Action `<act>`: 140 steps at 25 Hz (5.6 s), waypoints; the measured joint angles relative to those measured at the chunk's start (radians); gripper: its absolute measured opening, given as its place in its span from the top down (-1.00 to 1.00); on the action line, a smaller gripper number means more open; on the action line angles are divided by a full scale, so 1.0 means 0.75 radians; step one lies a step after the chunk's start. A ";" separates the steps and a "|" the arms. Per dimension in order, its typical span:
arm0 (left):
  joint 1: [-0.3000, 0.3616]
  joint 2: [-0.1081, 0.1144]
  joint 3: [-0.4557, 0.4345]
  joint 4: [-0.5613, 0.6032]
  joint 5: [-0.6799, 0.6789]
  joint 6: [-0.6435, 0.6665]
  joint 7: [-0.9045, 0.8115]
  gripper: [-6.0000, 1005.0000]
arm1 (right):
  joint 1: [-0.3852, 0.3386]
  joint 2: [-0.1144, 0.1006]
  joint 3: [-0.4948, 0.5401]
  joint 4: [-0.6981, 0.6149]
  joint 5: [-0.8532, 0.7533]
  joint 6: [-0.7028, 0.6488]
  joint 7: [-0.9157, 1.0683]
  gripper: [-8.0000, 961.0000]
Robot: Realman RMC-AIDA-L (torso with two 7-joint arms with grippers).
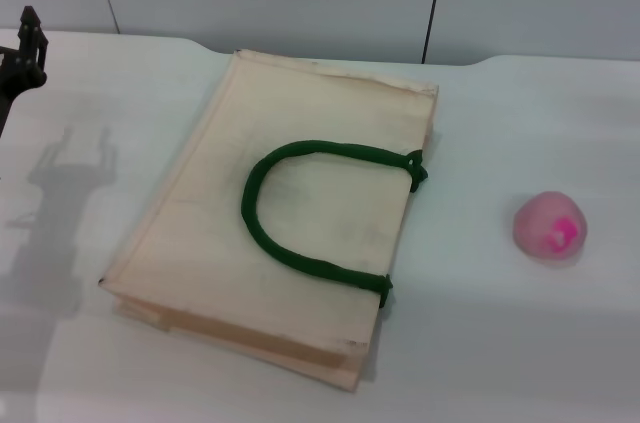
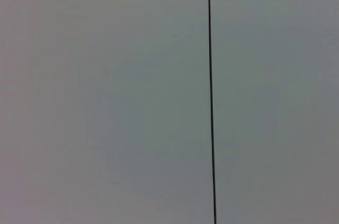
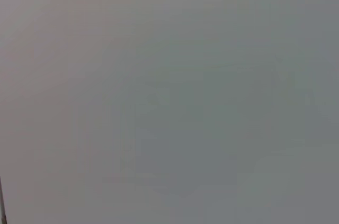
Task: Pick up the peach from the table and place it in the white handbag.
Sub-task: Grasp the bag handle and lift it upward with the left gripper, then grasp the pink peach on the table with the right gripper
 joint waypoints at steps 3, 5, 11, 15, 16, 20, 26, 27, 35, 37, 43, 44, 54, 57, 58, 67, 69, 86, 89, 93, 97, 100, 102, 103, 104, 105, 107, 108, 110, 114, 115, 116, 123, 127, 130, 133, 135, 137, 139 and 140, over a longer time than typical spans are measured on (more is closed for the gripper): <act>0.001 0.001 0.000 0.001 0.000 0.000 0.000 0.06 | 0.000 0.000 0.000 0.000 0.000 0.000 0.000 -0.80; 0.001 0.001 0.000 0.001 0.000 0.000 0.000 0.06 | 0.000 0.000 0.000 0.000 0.000 0.000 0.000 -0.80; 0.000 0.001 0.000 0.001 0.000 0.000 0.000 0.06 | 0.000 0.000 0.000 0.000 0.000 0.000 0.000 -0.80; 0.000 0.002 0.000 0.005 0.000 0.000 -0.010 0.06 | 0.000 -0.001 0.000 0.000 0.000 0.000 0.000 -0.80; 0.000 0.003 0.000 0.008 0.000 0.000 -0.012 0.06 | 0.000 -0.001 0.000 0.000 0.000 0.000 0.000 -0.80; -0.004 0.004 0.000 0.016 0.009 -0.001 -0.019 0.06 | 0.000 -0.002 0.000 0.008 0.000 0.000 0.000 -0.80; -0.007 0.012 0.003 0.022 0.122 -0.002 -0.203 0.05 | 0.000 -0.009 -0.010 0.011 -0.013 -0.008 0.068 -0.79; -0.008 0.014 0.003 0.014 0.151 -0.002 -0.249 0.05 | 0.000 -0.011 -0.019 0.009 -0.022 -0.013 0.096 -0.79; -0.061 0.023 0.004 -0.246 0.524 0.044 -0.905 0.05 | 0.001 -0.052 -0.037 -0.080 -0.345 -0.043 0.395 -0.79; -0.083 0.020 0.004 -0.339 0.633 0.088 -1.062 0.04 | 0.001 -0.059 -0.037 -0.120 -0.440 -0.043 0.472 -0.79; -0.185 0.029 0.006 -0.570 0.984 0.194 -1.528 0.04 | 0.001 -0.080 -0.030 -0.220 -0.698 -0.026 0.673 -0.79; -0.204 0.029 0.006 -0.605 1.035 0.211 -1.584 0.04 | 0.001 -0.082 -0.028 -0.233 -0.722 -0.023 0.695 -0.79; -0.397 0.087 0.006 -0.724 1.641 0.305 -1.990 0.04 | -0.007 -0.111 -0.027 -0.348 -0.997 0.065 0.873 -0.79; -0.434 0.092 0.006 -0.725 1.743 0.306 -2.026 0.04 | -0.014 -0.116 -0.023 -0.435 -1.144 0.069 0.983 -0.79; -0.449 0.096 0.006 -0.725 1.792 0.307 -2.051 0.04 | -0.016 -0.116 -0.022 -0.461 -1.184 0.069 1.016 -0.79; -0.540 0.111 0.007 -0.720 2.027 0.295 -2.182 0.04 | -0.019 -0.110 -0.021 -0.499 -1.221 0.091 1.049 -0.78; -0.553 0.113 0.008 -0.718 2.067 0.294 -2.200 0.04 | -0.019 -0.109 -0.021 -0.499 -1.221 0.099 1.049 -0.78; -0.653 0.097 0.008 -0.606 2.321 0.180 -2.275 0.04 | -0.018 -0.111 -0.020 -0.503 -1.223 0.138 1.051 -0.78; -0.657 0.096 0.008 -0.606 2.341 0.171 -2.294 0.04 | -0.018 -0.111 -0.020 -0.503 -1.223 0.139 1.051 -0.78; -0.659 0.096 0.008 -0.606 2.339 0.146 -2.297 0.04 | -0.018 -0.110 -0.020 -0.503 -1.223 0.139 1.051 -0.78; -0.666 0.091 0.008 -0.577 2.343 0.110 -2.298 0.04 | -0.016 -0.108 -0.020 -0.503 -1.223 0.139 1.051 -0.78; -0.670 0.090 0.008 -0.529 2.347 0.065 -2.295 0.04 | -0.015 -0.106 -0.020 -0.503 -1.223 0.139 1.051 -0.78; -0.673 0.089 0.008 -0.511 2.352 0.046 -2.295 0.04 | -0.015 -0.106 -0.020 -0.503 -1.223 0.139 1.051 -0.77; -0.675 0.089 0.008 -0.505 2.357 0.039 -2.295 0.04 | -0.015 -0.106 -0.021 -0.503 -1.223 0.139 1.051 -0.77; -0.677 0.089 0.008 -0.502 2.367 0.035 -2.297 0.04 | -0.015 -0.106 -0.020 -0.503 -1.223 0.139 1.051 -0.77; -0.679 0.087 0.008 -0.502 2.374 0.033 -2.298 0.04 | -0.015 -0.106 -0.020 -0.503 -1.223 0.139 1.051 -0.77; -0.683 0.084 0.008 -0.500 2.392 0.024 -2.307 0.04 | -0.015 -0.106 -0.020 -0.503 -1.223 0.139 1.051 -0.77; -0.685 0.082 0.008 -0.497 2.401 0.015 -2.314 0.04 | -0.015 -0.106 -0.020 -0.503 -1.223 0.139 1.051 -0.77; -0.687 0.081 0.008 -0.492 2.415 0.001 -2.323 0.05 | -0.016 -0.106 -0.020 -0.503 -1.223 0.139 1.051 -0.77; -0.697 0.078 0.007 -0.469 2.486 -0.062 -2.364 0.05 | -0.014 -0.104 -0.020 -0.503 -1.223 0.139 1.051 -0.77; -0.699 0.077 0.006 -0.469 2.495 -0.071 -2.368 0.05 | -0.014 -0.104 -0.021 -0.503 -1.223 0.139 1.051 -0.77; -0.699 0.076 0.006 -0.469 2.496 -0.075 -2.368 0.05 | -0.014 -0.104 -0.020 -0.503 -1.223 0.139 1.051 -0.77; -0.702 0.074 0.006 -0.467 2.488 -0.093 -2.369 0.06 | -0.015 -0.104 -0.020 -0.503 -1.223 0.139 1.051 -0.77; -0.704 0.075 0.005 -0.467 2.488 -0.099 -2.365 0.07 | -0.016 -0.104 -0.020 -0.503 -1.217 0.139 1.051 -0.77; -0.706 0.075 0.004 -0.467 2.486 -0.101 -2.365 0.15 | -0.018 -0.104 -0.020 -0.503 -1.216 0.139 1.051 -0.77; -0.706 0.075 0.004 -0.467 2.473 -0.104 -2.365 0.22 | -0.018 -0.104 -0.020 -0.503 -1.215 0.139 1.051 -0.77; -0.705 0.075 0.004 -0.467 2.454 -0.105 -2.361 0.64 | -0.018 -0.104 -0.020 -0.503 -1.216 0.139 1.057 -0.77; -0.702 0.075 0.005 -0.467 2.431 -0.106 -2.349 0.67 | -0.020 -0.104 -0.020 -0.503 -1.219 0.149 1.067 -0.77; -0.699 0.075 0.006 -0.467 2.411 -0.106 -2.337 0.71 | -0.028 -0.111 -0.020 -0.503 -1.221 0.175 1.078 -0.76; -0.696 0.075 0.006 -0.468 2.400 -0.106 -2.331 0.73 | -0.033 -0.117 -0.021 -0.503 -1.224 0.190 1.086 -0.76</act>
